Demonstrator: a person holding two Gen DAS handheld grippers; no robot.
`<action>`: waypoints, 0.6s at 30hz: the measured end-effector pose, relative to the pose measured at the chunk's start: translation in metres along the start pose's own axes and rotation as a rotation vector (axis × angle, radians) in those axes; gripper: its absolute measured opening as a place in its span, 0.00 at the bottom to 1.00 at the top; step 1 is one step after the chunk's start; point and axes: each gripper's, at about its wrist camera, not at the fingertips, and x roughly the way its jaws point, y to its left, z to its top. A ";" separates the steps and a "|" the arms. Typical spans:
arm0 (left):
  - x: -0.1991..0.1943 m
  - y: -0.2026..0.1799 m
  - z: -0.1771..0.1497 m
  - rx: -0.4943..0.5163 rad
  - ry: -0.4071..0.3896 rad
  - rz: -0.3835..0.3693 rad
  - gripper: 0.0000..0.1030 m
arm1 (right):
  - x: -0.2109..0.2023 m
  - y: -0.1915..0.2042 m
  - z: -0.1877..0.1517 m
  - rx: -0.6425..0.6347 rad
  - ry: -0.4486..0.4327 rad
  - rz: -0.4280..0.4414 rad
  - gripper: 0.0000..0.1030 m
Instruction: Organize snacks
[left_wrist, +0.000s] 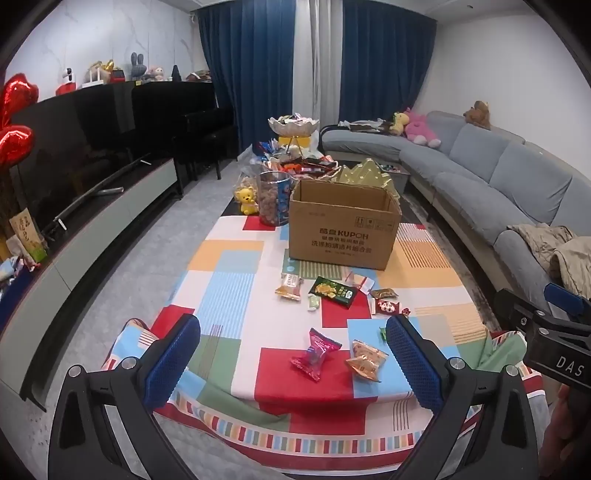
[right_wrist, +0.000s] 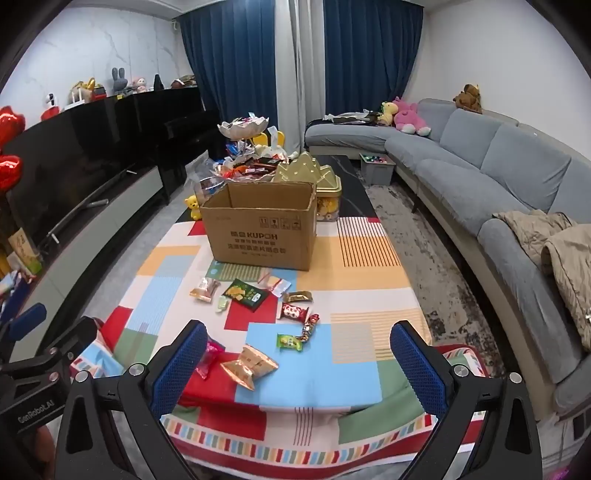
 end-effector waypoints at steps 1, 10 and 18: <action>0.000 0.001 0.000 -0.018 -0.006 -0.013 0.99 | 0.000 -0.001 0.000 0.006 0.001 0.007 0.98; 0.001 0.009 0.004 -0.031 0.013 -0.025 0.99 | -0.004 0.003 0.004 0.003 -0.010 0.007 0.98; -0.003 0.007 0.003 -0.025 0.001 -0.017 0.99 | -0.003 0.003 0.002 0.003 -0.018 0.007 0.98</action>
